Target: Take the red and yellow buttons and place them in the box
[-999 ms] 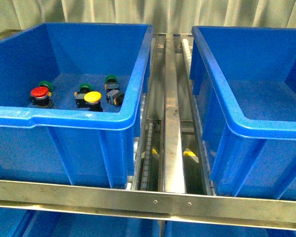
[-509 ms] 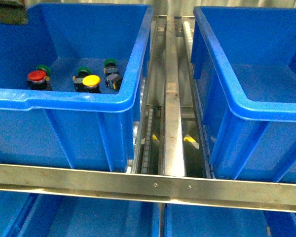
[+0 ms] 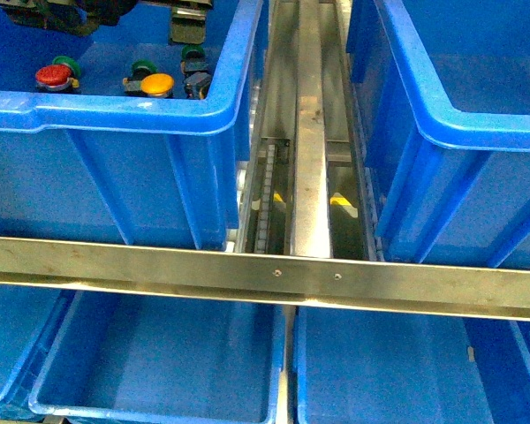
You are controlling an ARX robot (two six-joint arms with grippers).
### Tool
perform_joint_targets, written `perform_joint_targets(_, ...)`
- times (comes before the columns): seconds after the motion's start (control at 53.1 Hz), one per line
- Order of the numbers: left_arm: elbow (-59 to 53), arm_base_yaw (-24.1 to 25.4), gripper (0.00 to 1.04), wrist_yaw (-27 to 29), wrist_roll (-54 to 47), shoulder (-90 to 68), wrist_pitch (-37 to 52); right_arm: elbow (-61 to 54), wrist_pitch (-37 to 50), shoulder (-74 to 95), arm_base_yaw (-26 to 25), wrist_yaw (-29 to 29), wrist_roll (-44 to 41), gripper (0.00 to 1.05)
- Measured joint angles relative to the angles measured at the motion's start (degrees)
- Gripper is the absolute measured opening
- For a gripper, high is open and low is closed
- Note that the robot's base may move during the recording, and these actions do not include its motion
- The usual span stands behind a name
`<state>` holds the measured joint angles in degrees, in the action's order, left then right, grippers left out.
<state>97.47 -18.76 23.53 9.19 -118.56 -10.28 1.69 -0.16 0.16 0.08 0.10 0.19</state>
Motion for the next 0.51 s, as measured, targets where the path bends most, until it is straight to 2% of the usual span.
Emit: perform_joint_targets(0.509, 6.1, -0.4, 0.97, 1.4, 0.7, -7.7, -4.9, 0.0, 0.0, 0.0, 0.0, 0.0, 0.0, 0.99)
